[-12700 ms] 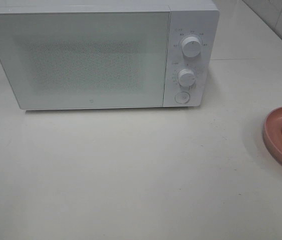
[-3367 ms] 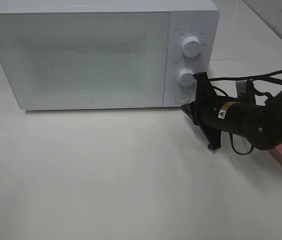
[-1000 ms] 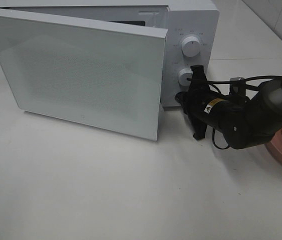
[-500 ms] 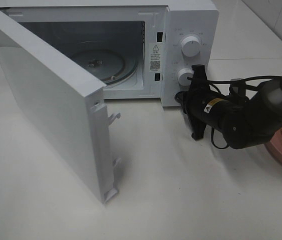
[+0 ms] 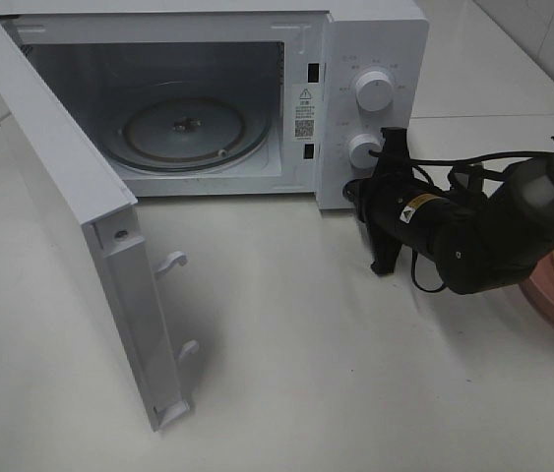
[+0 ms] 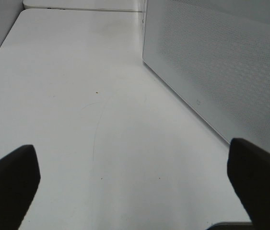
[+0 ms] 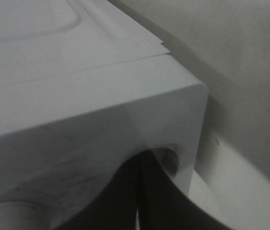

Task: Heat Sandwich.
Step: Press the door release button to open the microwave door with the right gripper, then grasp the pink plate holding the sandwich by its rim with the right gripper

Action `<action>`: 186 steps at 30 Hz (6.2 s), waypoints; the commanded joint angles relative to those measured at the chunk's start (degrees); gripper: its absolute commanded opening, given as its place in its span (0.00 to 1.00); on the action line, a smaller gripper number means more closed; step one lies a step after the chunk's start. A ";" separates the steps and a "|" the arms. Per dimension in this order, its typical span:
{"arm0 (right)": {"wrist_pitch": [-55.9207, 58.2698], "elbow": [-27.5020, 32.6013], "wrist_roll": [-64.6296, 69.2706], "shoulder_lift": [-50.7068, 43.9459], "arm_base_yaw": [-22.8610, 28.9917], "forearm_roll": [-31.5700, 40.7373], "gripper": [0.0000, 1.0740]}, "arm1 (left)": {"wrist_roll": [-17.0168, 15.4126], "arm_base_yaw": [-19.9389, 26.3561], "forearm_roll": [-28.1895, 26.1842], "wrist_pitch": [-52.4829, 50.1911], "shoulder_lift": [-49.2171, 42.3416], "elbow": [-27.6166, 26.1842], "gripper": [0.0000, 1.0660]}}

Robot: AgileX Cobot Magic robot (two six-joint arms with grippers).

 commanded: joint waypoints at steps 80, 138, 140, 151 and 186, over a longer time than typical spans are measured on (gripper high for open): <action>-4.41 25.61 -25.21 -30.14 -1.60 -12.89 0.01 | 0.00 0.00 -0.29 -0.86 -1.32 0.17 0.96; 108.69 -15.24 -83.19 -33.52 -15.18 -7.96 0.65 | 0.00 0.00 -0.29 -0.86 -1.32 0.17 0.96; 108.06 -15.24 -83.25 -31.46 -15.18 -7.85 0.65 | 0.00 0.00 -0.29 -0.86 -1.32 0.17 0.96; 101.70 -15.24 -82.79 -21.66 -15.18 -7.91 0.65 | 0.00 0.00 -0.29 -0.86 -1.32 0.17 0.96; 97.06 -15.24 -80.50 -8.42 -17.76 -13.69 0.44 | 0.00 0.00 -0.29 -0.86 -1.32 0.17 0.96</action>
